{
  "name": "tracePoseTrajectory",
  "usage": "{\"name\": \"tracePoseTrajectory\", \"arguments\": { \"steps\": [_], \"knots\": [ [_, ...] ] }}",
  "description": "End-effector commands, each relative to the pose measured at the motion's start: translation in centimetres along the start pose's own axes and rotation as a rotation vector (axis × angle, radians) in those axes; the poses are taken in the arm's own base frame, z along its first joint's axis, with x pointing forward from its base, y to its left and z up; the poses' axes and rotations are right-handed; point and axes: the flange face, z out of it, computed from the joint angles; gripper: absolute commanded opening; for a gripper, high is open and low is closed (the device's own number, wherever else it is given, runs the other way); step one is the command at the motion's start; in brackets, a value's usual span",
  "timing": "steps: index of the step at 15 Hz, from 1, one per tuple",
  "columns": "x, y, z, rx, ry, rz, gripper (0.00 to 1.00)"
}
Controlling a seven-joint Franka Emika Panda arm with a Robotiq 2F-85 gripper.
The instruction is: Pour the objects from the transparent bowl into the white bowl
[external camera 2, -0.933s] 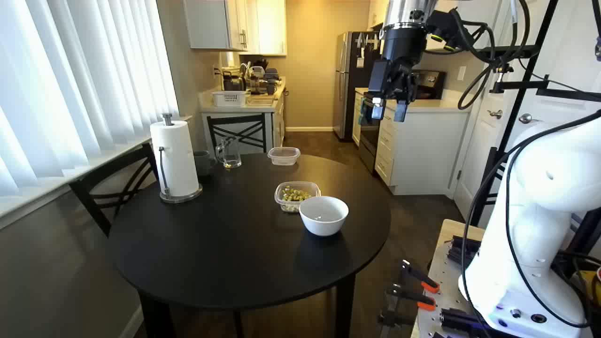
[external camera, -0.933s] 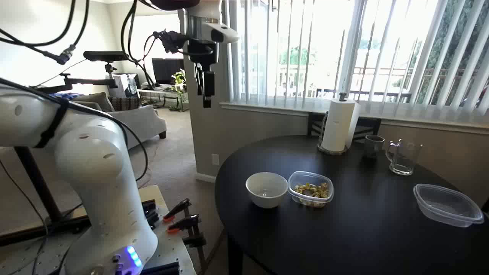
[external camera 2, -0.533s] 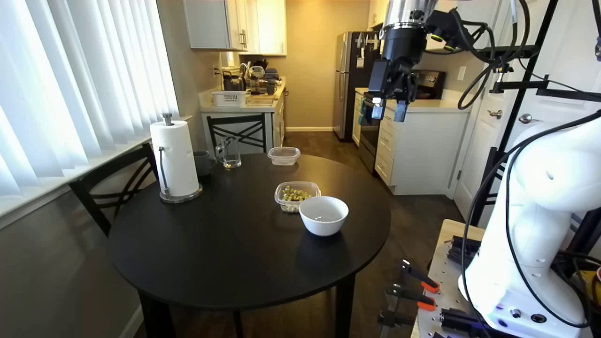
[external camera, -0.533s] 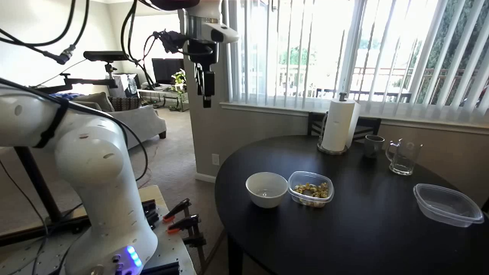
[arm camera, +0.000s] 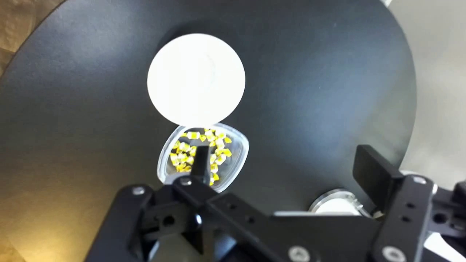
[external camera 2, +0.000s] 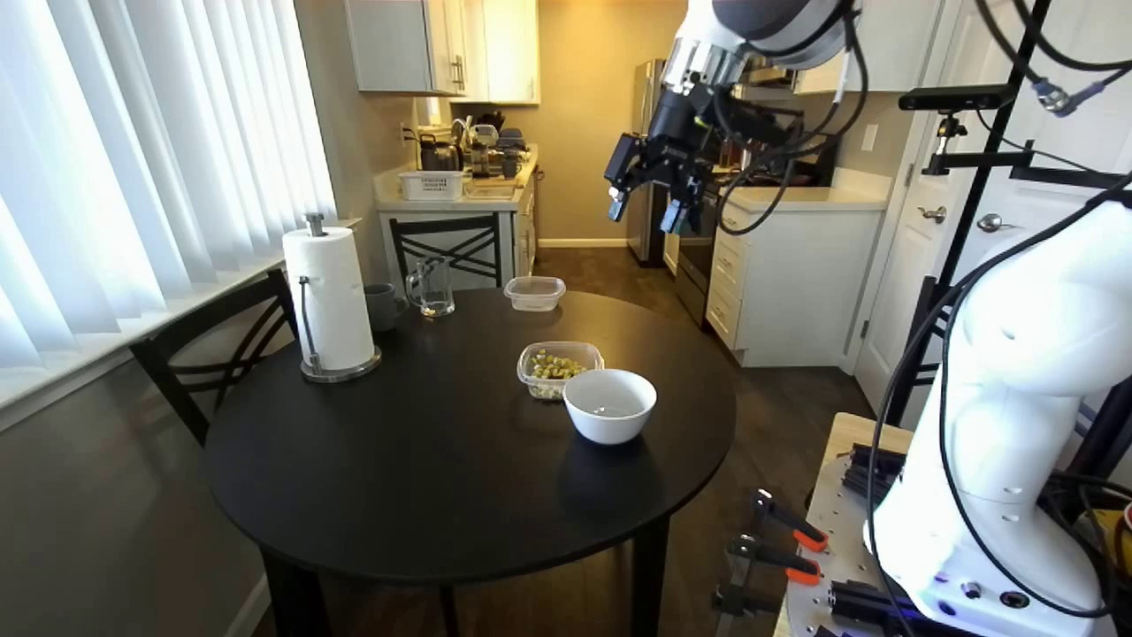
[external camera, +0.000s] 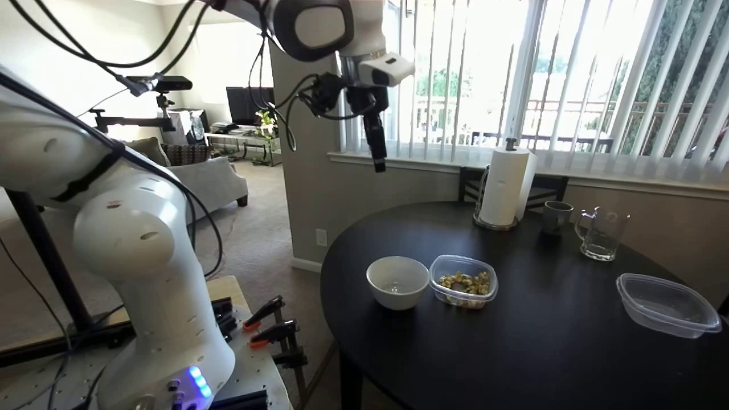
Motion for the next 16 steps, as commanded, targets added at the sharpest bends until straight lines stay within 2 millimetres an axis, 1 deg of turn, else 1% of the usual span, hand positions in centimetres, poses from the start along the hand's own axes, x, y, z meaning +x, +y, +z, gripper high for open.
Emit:
{"name": "tracePoseTrajectory", "arguments": {
  "steps": [1,3,4,6,7,8,10,12,14,16],
  "knots": [
    [5.4,2.7,7.0,-0.048,0.019,0.191,1.00],
    [7.3,4.5,11.6,-0.081,0.006,0.293,1.00],
    [7.8,5.1,13.9,-0.095,-0.009,0.345,1.00],
    [8.9,5.3,18.3,-0.116,-0.027,0.440,1.00],
    [9.7,5.0,20.3,-0.119,-0.035,0.478,1.00],
    [10.5,4.8,21.7,-0.119,-0.041,0.510,1.00],
    [12.1,4.4,23.4,-0.098,-0.053,0.586,1.00],
    [13.7,4.5,24.4,-0.068,-0.054,0.659,1.00],
    [15.3,5.9,25.0,-0.060,-0.034,0.731,1.00],
    [16.6,8.3,25.5,-0.078,-0.013,0.791,1.00]
  ]
}}
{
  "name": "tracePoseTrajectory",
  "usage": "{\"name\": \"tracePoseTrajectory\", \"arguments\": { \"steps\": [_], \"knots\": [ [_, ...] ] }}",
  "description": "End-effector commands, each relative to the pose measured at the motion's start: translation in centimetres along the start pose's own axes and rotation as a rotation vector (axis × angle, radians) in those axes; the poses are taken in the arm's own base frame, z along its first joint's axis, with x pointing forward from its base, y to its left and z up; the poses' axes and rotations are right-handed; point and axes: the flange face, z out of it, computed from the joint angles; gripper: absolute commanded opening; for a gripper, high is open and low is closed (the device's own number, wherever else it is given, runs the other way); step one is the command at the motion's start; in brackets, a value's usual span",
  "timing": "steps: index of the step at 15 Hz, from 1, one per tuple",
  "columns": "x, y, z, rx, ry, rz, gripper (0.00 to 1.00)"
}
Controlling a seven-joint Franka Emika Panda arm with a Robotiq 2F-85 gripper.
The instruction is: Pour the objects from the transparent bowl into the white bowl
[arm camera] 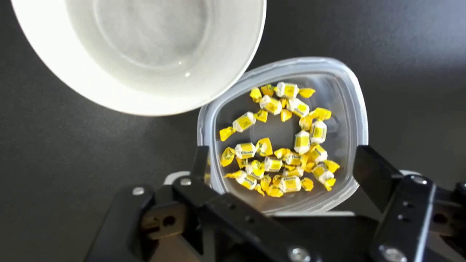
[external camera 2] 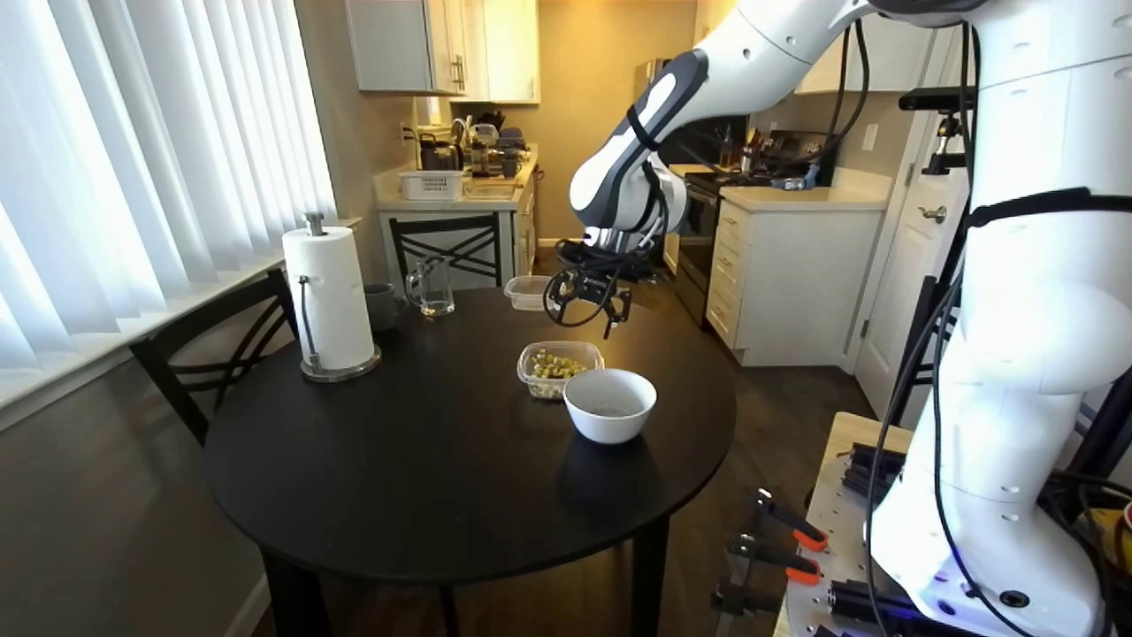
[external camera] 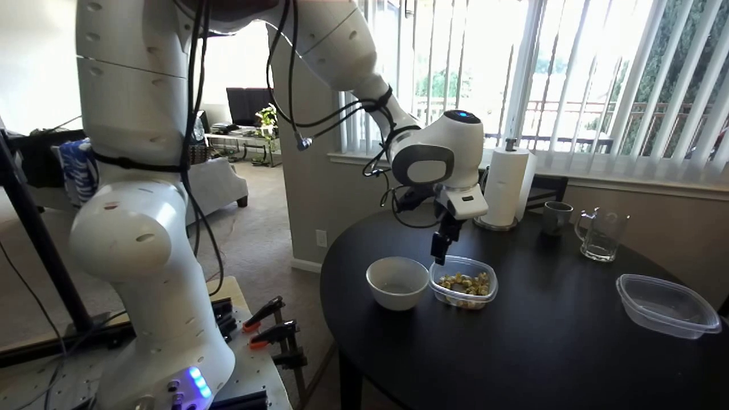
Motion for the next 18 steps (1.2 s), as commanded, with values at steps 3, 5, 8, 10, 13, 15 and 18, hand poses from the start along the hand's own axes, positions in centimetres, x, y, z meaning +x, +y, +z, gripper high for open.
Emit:
{"name": "tracePoseTrajectory", "arguments": {
  "steps": [3,5,8,10,13,15,18],
  "knots": [
    [5.1,2.7,1.1,-0.028,0.015,0.131,1.00],
    [4.8,3.2,2.0,-0.072,0.002,0.098,1.00],
    [3.5,2.8,3.6,-0.110,-0.009,0.066,1.00],
    [3.0,2.7,4.9,-0.146,-0.004,0.046,1.00],
    [3.1,3.0,6.8,-0.182,0.000,0.024,1.00],
    [3.1,2.7,7.7,-0.176,0.001,0.031,1.00],
    [3.1,1.6,8.5,-0.171,-0.001,0.023,1.00]
  ]
}}
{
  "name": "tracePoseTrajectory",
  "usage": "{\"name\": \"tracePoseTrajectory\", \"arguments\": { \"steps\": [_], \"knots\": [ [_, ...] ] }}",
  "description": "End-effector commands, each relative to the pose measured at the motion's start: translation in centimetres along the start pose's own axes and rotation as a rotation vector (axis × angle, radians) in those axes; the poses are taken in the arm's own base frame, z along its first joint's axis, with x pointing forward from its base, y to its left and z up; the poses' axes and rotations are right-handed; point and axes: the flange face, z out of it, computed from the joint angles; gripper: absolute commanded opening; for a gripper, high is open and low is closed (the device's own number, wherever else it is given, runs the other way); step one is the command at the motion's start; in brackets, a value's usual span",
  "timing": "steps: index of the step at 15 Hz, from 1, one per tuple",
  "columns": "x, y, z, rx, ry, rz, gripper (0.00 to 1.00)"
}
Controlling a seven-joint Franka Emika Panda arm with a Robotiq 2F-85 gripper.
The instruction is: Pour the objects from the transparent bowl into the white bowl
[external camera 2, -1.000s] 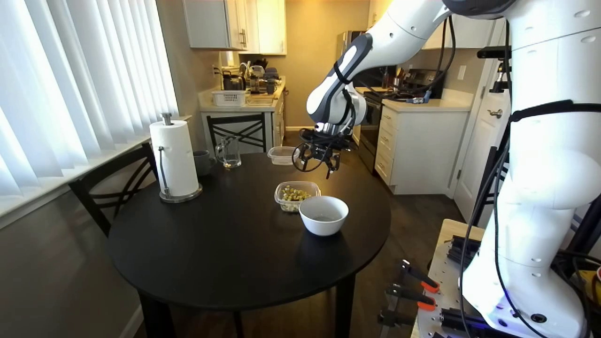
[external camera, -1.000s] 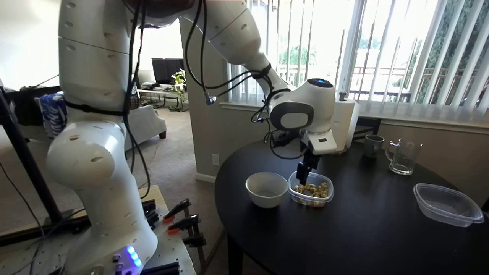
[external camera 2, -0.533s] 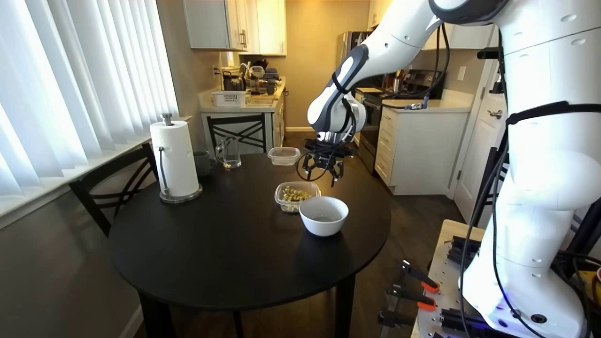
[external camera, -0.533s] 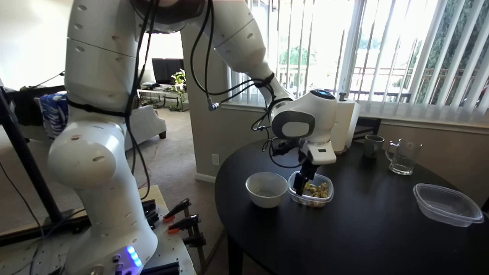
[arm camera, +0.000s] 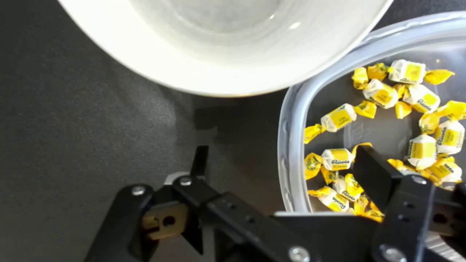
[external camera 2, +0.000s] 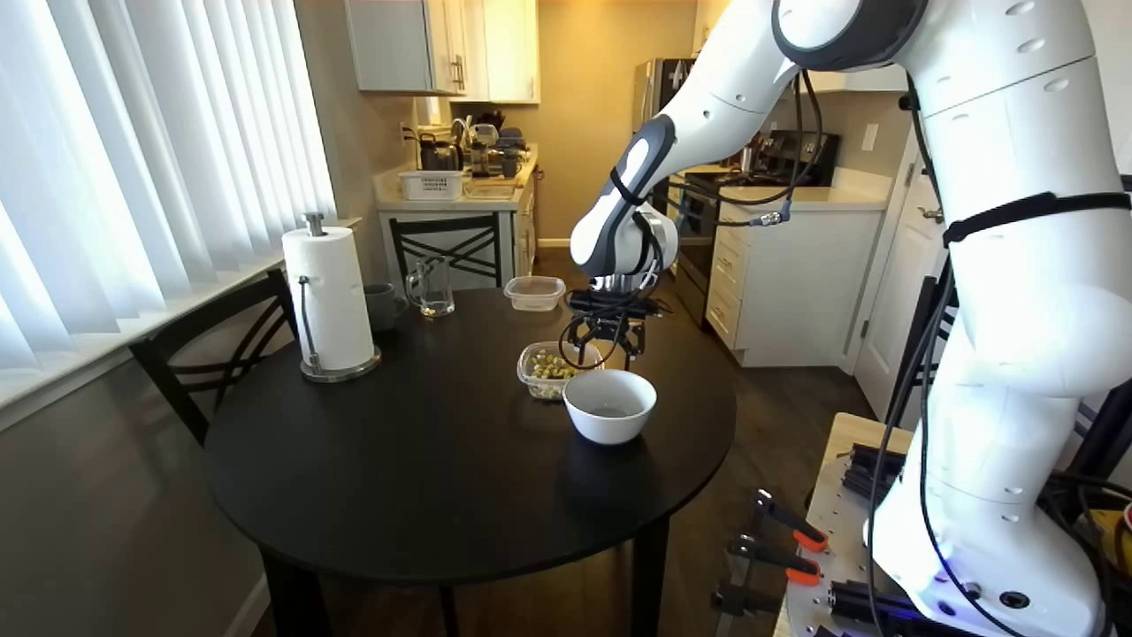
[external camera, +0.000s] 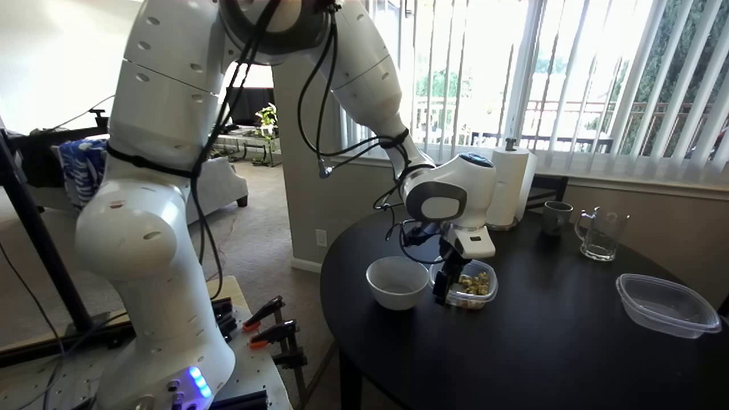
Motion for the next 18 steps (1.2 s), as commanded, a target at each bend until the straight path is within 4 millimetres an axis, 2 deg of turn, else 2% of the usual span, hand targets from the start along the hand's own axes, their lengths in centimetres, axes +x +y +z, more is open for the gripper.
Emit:
{"name": "tracePoseTrajectory", "arguments": {
  "steps": [1,4,7,9,10,13,18],
  "knots": [
    [-0.1,-1.8,0.4,0.010,0.007,0.004,1.00],
    [0.0,-2.8,0.5,0.010,0.023,-0.007,1.00],
    [1.2,-3.0,0.8,0.000,0.040,0.009,1.00],
    [2.2,-2.7,1.0,-0.009,0.047,0.030,0.86],
    [2.8,-2.6,1.1,-0.016,0.051,0.039,0.67],
    [3.9,-2.1,1.8,-0.042,0.061,0.038,0.47],
    [4.1,-2.2,2.3,-0.045,0.059,0.040,0.15]
  ]
}}
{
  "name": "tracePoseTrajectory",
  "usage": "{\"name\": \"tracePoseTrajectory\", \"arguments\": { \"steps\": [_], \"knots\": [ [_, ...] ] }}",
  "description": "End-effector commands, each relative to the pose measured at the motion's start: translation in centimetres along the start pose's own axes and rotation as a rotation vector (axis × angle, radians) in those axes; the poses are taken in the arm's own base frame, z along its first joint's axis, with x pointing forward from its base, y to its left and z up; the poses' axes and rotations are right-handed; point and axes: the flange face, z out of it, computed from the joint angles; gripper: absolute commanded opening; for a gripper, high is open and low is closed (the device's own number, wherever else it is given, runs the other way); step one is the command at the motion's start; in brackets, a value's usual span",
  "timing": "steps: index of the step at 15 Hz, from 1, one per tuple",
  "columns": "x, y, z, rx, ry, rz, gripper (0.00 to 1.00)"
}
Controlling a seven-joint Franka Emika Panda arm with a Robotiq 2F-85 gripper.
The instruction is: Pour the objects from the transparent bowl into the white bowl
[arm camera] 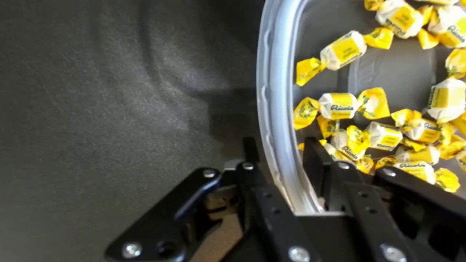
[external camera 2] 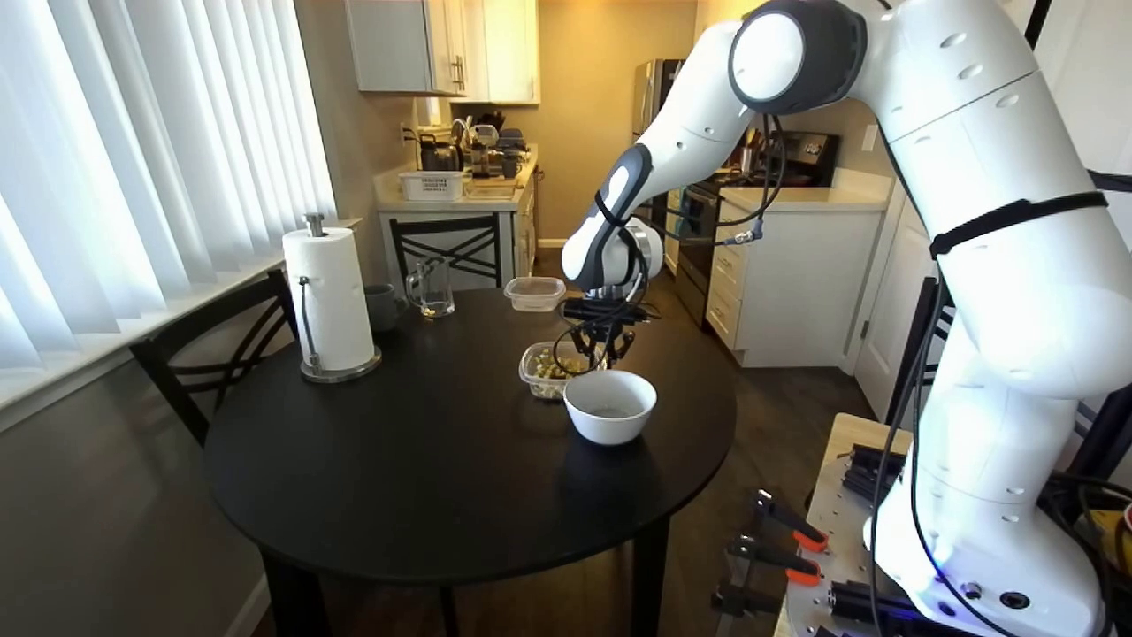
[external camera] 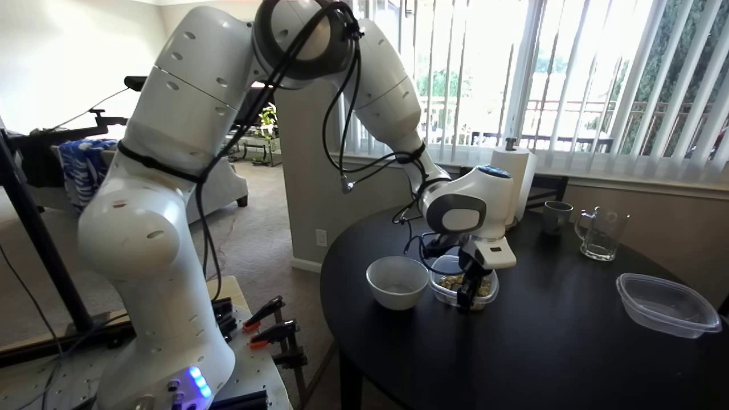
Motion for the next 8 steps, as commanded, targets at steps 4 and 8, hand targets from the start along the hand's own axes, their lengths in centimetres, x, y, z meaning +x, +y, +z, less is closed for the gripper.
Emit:
{"name": "tracePoseTrajectory", "arguments": {
  "steps": [4,8],
  "knots": [
    [0.3,-0.3,-0.8,-0.003,0.003,0.028,0.02],
    [-0.2,-0.4,-2.9,0.041,0.018,0.017,0.03]
  ]
}}
